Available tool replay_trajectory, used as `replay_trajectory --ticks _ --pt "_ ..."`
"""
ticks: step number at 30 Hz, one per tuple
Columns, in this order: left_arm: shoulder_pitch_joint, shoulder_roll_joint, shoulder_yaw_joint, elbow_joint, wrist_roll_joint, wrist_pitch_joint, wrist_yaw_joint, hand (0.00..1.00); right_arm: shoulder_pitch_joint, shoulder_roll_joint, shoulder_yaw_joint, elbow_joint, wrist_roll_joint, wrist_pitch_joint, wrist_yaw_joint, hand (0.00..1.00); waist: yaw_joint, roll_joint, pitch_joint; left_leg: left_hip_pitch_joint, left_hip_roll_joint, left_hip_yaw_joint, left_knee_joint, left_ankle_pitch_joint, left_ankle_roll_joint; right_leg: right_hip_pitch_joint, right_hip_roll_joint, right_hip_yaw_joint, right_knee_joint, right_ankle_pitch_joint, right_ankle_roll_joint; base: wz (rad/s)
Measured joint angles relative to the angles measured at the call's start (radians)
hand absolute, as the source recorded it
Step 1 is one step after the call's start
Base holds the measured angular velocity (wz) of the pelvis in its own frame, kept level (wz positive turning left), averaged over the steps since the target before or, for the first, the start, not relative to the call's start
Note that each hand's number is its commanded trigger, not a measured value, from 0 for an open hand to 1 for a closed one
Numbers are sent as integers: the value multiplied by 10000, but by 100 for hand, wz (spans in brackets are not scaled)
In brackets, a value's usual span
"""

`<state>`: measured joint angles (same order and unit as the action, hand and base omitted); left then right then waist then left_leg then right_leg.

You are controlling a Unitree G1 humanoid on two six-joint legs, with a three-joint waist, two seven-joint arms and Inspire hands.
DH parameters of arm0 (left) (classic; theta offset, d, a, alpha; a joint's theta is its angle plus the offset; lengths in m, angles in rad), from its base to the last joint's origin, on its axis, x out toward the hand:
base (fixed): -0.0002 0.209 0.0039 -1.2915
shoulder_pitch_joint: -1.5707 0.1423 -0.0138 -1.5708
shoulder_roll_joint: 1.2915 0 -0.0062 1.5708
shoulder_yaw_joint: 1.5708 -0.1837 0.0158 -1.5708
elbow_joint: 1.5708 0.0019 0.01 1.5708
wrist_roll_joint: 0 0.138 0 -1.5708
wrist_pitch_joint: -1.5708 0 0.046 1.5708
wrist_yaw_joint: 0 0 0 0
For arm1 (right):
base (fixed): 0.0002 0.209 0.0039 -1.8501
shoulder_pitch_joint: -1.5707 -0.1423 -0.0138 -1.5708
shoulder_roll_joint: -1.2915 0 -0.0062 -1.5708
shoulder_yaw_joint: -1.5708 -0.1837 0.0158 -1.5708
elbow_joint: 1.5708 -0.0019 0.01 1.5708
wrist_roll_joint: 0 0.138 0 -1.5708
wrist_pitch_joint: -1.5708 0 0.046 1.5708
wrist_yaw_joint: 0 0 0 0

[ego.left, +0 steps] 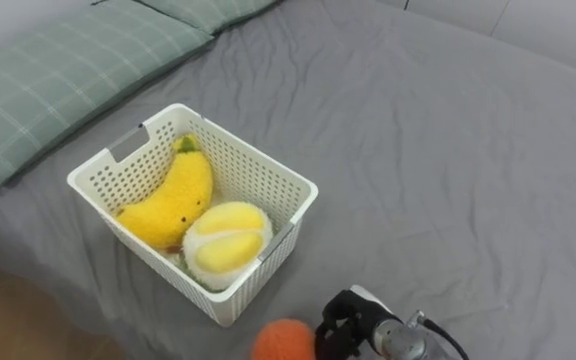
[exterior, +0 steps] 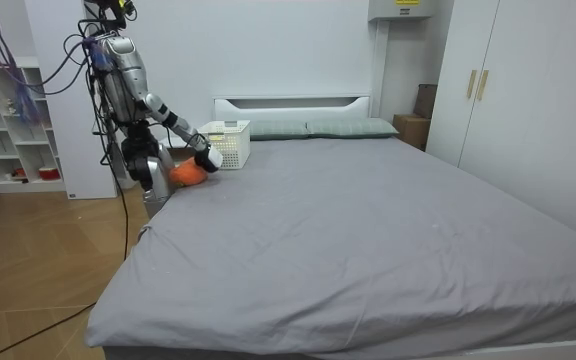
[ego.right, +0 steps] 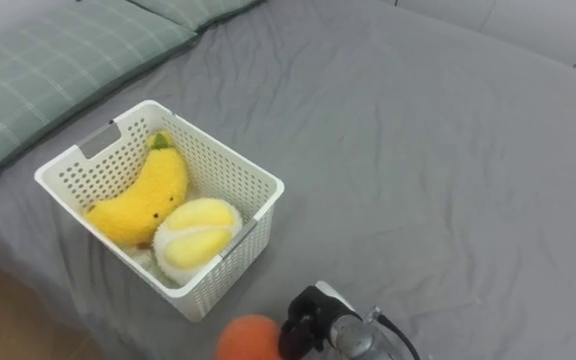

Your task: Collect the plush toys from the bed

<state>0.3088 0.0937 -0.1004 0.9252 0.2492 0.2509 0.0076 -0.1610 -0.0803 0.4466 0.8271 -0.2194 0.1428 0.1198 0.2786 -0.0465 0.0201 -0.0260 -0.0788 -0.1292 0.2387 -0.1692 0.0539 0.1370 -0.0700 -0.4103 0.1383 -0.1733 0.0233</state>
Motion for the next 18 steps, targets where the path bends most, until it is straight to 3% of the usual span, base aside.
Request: replay_trajectory --ticks 6,9,15,17,18 --pt "47 1 91 -149 179 -181 -124 0 15 -77 -23 -320 526 -57 -78 100 -49 -59 -44 6 38 115 -18 30 29 14 -15 25 -60 -1 4 -1" --pt "1 11 197 -194 194 -271 -127 0 32 -78 -36 -782 721 -212 -164 100 -253 -66 -53 17 51 169 -21 25 37 5 3 165 -56 0 4 -5" --pt "19 3 204 -247 174 -502 -109 0 363 -427 -477 -3026 754 -235 -194 100 -576 -40 -67 169 112 409 -58 6 58 38 33 484 -21 4 -2 -9" --pt "17 16 326 -235 180 -551 -82 0 531 -545 -763 -3732 765 -250 -219 100 -695 -98 -135 230 130 487 -106 3 62 43 34 547 -26 5 -3 -12" --pt "17 6 404 -241 180 -570 -72 0 586 -545 -855 -3910 768 -253 -233 100 -720 -91 -132 257 138 517 -130 3 62 44 36 580 -26 6 -4 -15"
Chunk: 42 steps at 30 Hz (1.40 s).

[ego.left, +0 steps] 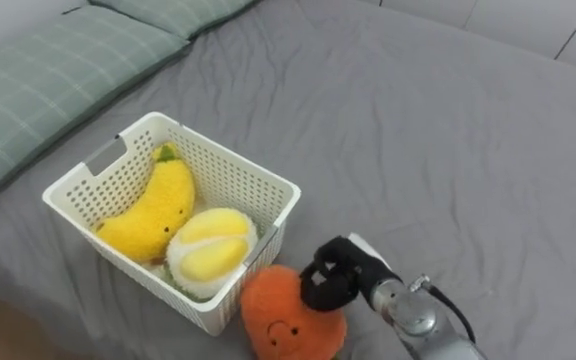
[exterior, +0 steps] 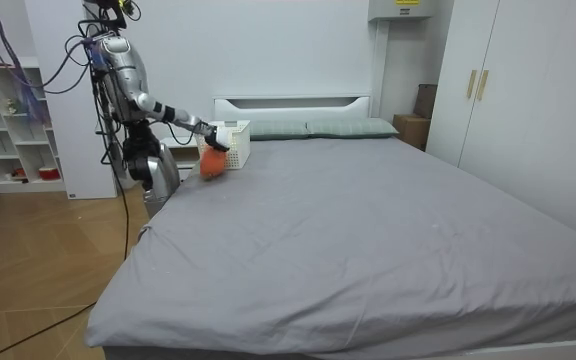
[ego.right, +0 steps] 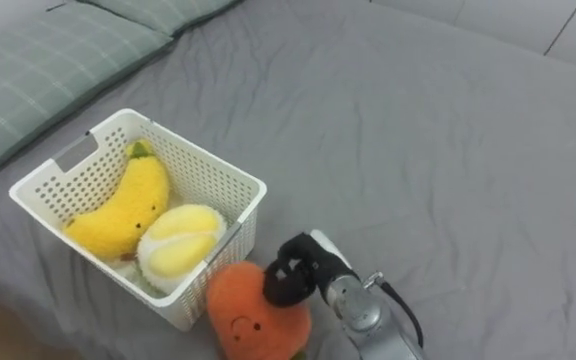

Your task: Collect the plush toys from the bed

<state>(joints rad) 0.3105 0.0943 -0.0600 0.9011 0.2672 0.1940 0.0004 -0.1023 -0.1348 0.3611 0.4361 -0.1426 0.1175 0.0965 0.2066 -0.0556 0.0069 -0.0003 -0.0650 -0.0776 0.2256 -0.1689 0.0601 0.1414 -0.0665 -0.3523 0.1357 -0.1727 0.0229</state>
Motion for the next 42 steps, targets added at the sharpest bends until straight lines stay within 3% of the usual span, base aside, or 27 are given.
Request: replay_trajectory --ticks 8,14,25,30,37,42 --pt "-6 36 388 134 -12 -324 70 0 302 -8 -1191 -1653 386 -279 -406 100 -629 25 -13 370 37 194 -273 -3 16 114 10 348 14 31 18 -13" --pt "-7 38 388 205 -3 -347 70 0 337 -191 -1512 -2587 682 -295 -560 100 -872 46 -5 474 78 371 -315 -19 32 100 20 540 84 41 21 -9" --pt "353 37 985 -166 98 -342 -187 0 332 -289 -2121 -3613 473 -284 -544 100 -887 66 -51 466 117 514 -297 -31 39 -1 26 697 188 60 15 -4" --pt "289 20 1182 -140 95 -343 -273 0 157 -329 -2359 -3742 -599 -260 -299 100 -787 55 -57 436 134 591 -300 -42 40 -67 35 779 194 59 15 -4" --pt "108 29 1175 -42 107 -343 -282 0 -1005 -430 -2373 -4026 -1087 -65 63 100 -580 46 -53 470 171 701 -377 -48 38 -108 66 905 195 65 6 -5" --pt "-31 89 1161 51 84 -237 -280 0 -1216 -445 -2215 -4567 -1038 202 418 100 -387 -64 3 516 166 669 -401 -48 36 -51 68 885 167 65 6 1"
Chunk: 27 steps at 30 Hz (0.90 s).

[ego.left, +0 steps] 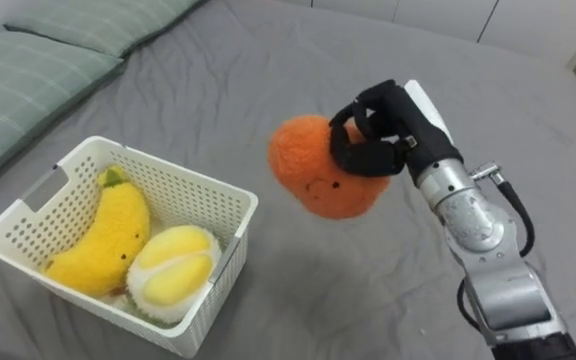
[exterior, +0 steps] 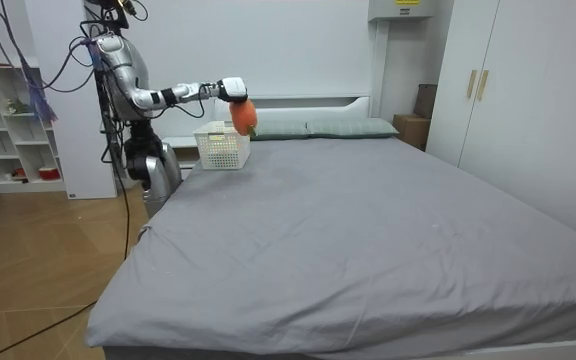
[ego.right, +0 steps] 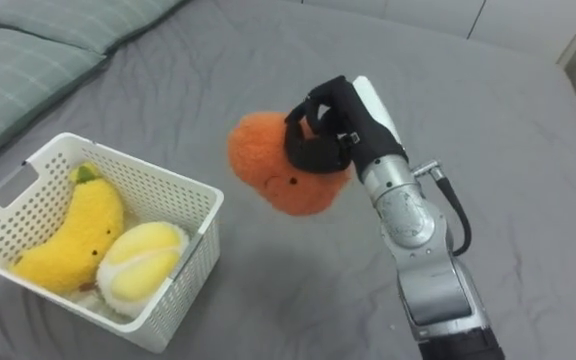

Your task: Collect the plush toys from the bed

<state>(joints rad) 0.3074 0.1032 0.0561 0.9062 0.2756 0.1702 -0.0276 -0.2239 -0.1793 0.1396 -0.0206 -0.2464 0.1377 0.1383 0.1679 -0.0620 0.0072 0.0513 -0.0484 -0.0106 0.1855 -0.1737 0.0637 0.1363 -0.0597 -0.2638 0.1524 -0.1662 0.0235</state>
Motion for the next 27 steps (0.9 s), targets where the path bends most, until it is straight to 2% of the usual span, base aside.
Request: replay_trajectory --ticks 2,5,7,10,12,16,18,21,24,27 --pt "-105 1 2 -10 17 98 -3 0 -3 -3 103 -228 -9 370 184 100 200 -67 2 -39 -10 -50 1 0 -1 -13 1 -3 2 0 1 2" --pt "-113 4 -5 -55 17 255 -6 0 -184 -3 376 -405 -111 685 332 100 322 -173 -5 -95 -35 -185 9 9 -17 -35 2 -43 5 -1 1 8" --pt "-149 8 -5 -47 19 266 -6 0 -415 8 460 -405 -216 738 545 100 356 -251 35 -131 -42 -256 26 21 -30 -35 -1 -116 3 -1 1 13" --pt "-189 15 -5 58 10 248 8 0 -796 -23 618 -404 -274 778 624 100 652 -367 8 -216 -51 -330 59 27 -36 -76 2 -166 -4 -1 2 9" --pt "-200 41 -5 162 14 250 35 0 -1023 -47 794 -381 -261 796 632 100 669 -415 11 -228 -95 -507 103 27 -36 14 -13 -323 -31 -1 2 24" --pt "-221 54 6 168 -1 324 33 0 -1434 27 951 -171 -67 830 639 100 1119 -414 61 -225 -147 -672 167 30 -30 113 -59 -542 -38 -4 5 15" --pt "-223 54 20 164 12 374 11 0 -1452 73 1026 -113 -72 833 636 100 1196 -409 93 -232 -184 -822 199 35 -22 180 -84 -707 -38 -7 10 22" --pt "-269 45 23 160 13 499 -7 0 -1453 116 1124 30 -41 896 636 100 1415 -430 91 -357 -258 -1082 381 40 -21 243 -118 -960 -27 -24 38 24" --pt "-270 26 16 161 13 520 -9 0 -1455 138 1148 102 26 963 635 100 1506 -410 104 -427 -326 -1257 435 98 -19 245 -141 -1014 -14 -36 58 22" --pt "-314 38 39 109 26 571 -8 0 -1465 172 1161 264 -15 1034 635 100 1769 -397 113 -493 -362 -1353 452 137 -52 224 -154 -1063 -13 -47 72 12"
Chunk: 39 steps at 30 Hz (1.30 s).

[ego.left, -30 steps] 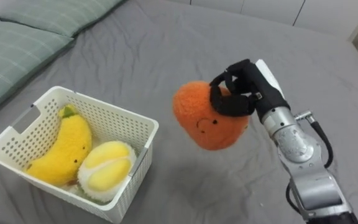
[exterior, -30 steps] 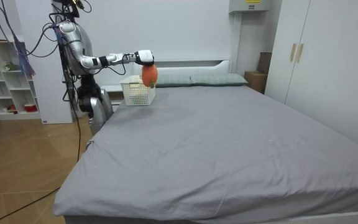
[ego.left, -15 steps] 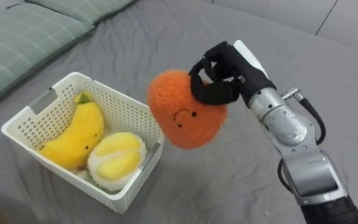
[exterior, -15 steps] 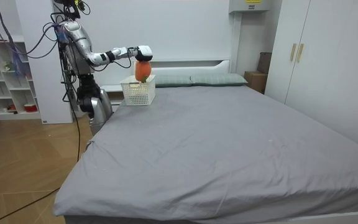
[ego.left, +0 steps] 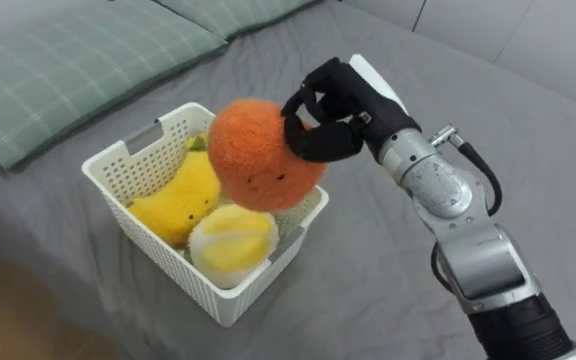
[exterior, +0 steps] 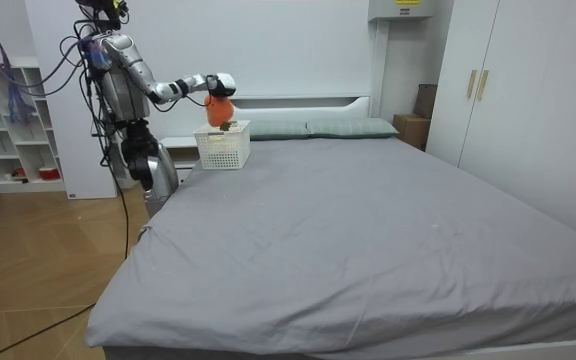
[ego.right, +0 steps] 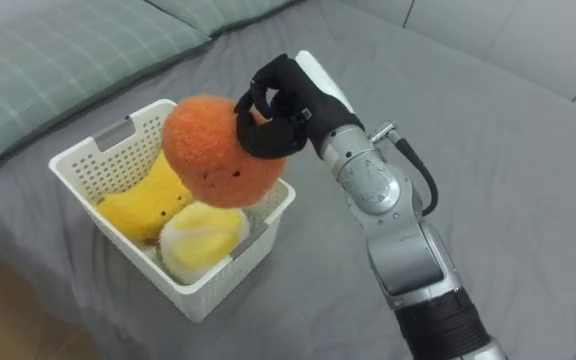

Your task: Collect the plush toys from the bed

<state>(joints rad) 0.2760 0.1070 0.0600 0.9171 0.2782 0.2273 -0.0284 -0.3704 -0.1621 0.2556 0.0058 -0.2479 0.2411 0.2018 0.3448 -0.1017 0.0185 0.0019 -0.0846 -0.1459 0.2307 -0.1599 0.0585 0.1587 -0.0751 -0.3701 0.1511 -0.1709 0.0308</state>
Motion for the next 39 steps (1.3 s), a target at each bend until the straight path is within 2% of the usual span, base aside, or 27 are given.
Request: replay_trajectory --ticks 2,3,5,8,13,19,26,34,39 --pt "24 -3 7 -200 3 138 -4 0 -55 16 0 250 -156 50 1 100 171 -23 -16 -99 -50 -106 69 13 -4 -27 -2 -25 -22 -65 20 15" --pt "25 -3 7 -216 3 147 -5 0 -66 19 1 275 -167 119 1 70 203 -24 -17 -106 -75 -149 69 26 -1 -23 -10 -47 -24 -83 15 22" --pt "21 -5 14 -234 2 275 -6 0 -159 20 6 407 -178 236 1 0 320 -37 -26 -111 -150 -284 47 79 33 -10 -54 -172 -24 -123 28 18" --pt "23 13 54 -208 -7 369 -5 0 -568 25 87 783 -171 437 -28 0 455 -53 -37 -132 -198 -367 44 101 61 24 -81 -264 -38 -123 30 8" --pt "12 49 62 -198 -15 536 51 0 -1219 69 423 1506 -186 495 -144 0 470 -138 -76 -85 -275 -567 44 138 80 162 -101 -436 -141 -94 68 14" --pt "55 12 63 -375 0 587 55 0 -1224 73 456 1874 -390 672 -171 0 481 -363 -12 -127 -346 -767 78 170 59 213 -115 -468 -86 -69 95 10" --pt "168 7 56 -801 -15 786 52 0 -1223 73 456 2243 -396 668 -181 0 504 -333 6 -147 -365 -857 83 231 14 160 -127 -455 -6 -74 99 5" --pt "191 22 39 -1242 -18 753 54 0 -1218 -5 446 2457 -317 629 -191 0 406 -181 64 -134 -352 -767 57 270 63 123 -126 -351 -13 -94 91 -3" --pt "134 50 78 -1195 -8 617 60 0 -1211 -77 31 2559 -280 383 -273 0 126 -128 18 -111 -285 -562 4 269 69 3 -93 53 57 -87 80 -13"
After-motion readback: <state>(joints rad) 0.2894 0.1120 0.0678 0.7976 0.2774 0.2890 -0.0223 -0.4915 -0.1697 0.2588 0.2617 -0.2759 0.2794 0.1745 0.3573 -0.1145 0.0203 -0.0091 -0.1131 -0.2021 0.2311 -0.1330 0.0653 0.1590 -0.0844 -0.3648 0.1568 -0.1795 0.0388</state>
